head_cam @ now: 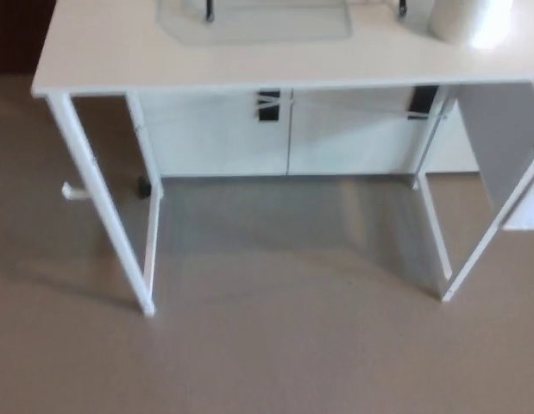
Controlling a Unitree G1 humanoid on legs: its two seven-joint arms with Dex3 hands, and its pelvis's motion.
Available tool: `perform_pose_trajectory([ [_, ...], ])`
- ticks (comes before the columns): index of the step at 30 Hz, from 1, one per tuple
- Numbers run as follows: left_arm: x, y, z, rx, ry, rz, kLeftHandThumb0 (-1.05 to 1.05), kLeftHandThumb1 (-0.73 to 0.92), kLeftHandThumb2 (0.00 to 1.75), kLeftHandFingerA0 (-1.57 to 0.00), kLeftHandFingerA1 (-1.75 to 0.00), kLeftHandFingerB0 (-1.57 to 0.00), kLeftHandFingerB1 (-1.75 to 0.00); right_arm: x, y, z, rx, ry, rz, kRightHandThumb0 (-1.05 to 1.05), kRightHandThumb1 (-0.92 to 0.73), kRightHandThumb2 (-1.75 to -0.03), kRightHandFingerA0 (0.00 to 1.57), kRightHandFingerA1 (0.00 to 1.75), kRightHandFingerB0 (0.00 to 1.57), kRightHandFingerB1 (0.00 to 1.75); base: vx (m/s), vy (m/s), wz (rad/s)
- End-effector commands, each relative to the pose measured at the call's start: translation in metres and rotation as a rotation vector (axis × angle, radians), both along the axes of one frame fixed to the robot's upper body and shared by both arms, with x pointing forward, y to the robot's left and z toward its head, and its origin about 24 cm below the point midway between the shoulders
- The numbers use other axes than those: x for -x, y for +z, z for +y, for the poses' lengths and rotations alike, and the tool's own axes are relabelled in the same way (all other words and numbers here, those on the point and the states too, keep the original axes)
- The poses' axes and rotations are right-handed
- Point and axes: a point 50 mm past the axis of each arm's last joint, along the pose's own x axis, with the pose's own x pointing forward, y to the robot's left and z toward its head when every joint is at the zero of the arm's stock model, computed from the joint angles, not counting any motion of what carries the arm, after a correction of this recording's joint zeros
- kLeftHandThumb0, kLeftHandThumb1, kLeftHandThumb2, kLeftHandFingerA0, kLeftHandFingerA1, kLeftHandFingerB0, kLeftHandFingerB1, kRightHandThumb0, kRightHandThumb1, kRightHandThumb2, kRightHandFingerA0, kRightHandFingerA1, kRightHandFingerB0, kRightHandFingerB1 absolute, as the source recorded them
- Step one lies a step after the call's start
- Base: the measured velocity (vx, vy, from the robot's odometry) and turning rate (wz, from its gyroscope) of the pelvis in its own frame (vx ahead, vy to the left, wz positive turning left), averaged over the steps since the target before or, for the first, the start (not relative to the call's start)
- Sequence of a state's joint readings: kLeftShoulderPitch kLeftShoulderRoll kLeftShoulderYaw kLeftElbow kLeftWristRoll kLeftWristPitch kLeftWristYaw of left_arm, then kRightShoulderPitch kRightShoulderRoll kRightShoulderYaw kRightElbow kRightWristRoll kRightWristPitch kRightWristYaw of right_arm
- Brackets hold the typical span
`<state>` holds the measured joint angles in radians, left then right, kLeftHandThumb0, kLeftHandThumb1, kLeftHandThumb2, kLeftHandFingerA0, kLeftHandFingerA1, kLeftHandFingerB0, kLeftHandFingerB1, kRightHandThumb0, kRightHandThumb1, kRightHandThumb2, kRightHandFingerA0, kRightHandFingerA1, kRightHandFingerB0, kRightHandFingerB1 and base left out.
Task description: The robot walks towards a desk on which a file tray is kept in the middle and a toilet paper roll is kept on its right. The robot uses its right hand to hook on finger in the gap of the roll and grabs it, lifts it and places it on the tray.
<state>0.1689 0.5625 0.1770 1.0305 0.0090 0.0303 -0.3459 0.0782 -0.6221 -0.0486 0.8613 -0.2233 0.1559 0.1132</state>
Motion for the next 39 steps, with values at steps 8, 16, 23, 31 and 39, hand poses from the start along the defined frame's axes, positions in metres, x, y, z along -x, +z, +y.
perform_pose_trajectory([
  [8,0.0006,0.0018,0.0022,-0.009,0.006,-0.016,-0.37,0.75,1.0,-0.34,-0.79,-0.29,-0.7,0.0,0.0046,-0.0056,0.013,-0.017,0.002,-0.29,-0.5,-1.0,0.11,0.54,0.06,0.5,0.31,-0.044,0.13],
  [16,-0.0008,0.0014,0.0015,-0.007,0.008,-0.021,-0.37,0.75,1.0,-0.34,-0.79,-0.29,-0.7,-0.0028,0.0062,-0.0063,0.014,-0.015,-0.003,-0.29,-0.5,-1.0,0.11,0.54,0.06,0.5,0.34,-0.237,0.13],
  [23,-0.0007,0.0014,0.0015,-0.007,0.008,-0.021,-0.37,0.75,1.0,-0.34,-0.79,-0.29,-0.7,-0.0028,0.0062,-0.0063,0.014,-0.015,-0.003,-0.29,-0.5,-1.0,0.11,0.54,0.06,0.5,0.24,-0.016,-0.1],
  [31,-0.0008,0.0014,0.0015,-0.007,0.008,-0.021,-0.37,0.75,1.0,-0.34,-0.79,-0.29,-0.7,-0.0028,0.0062,-0.0063,0.014,-0.015,-0.003,-0.29,-0.5,-1.0,0.11,0.54,0.06,0.5,0.27,0.14,-0.13],
  [39,-0.0008,0.0014,0.0015,-0.007,0.008,-0.021,-0.37,0.75,1.0,-0.34,-0.79,-0.29,-0.7,-0.0028,0.0062,-0.0063,0.014,-0.015,-0.003,-0.29,-0.5,-1.0,0.11,0.54,0.06,0.5,0.01,-0.06,0.08],
])
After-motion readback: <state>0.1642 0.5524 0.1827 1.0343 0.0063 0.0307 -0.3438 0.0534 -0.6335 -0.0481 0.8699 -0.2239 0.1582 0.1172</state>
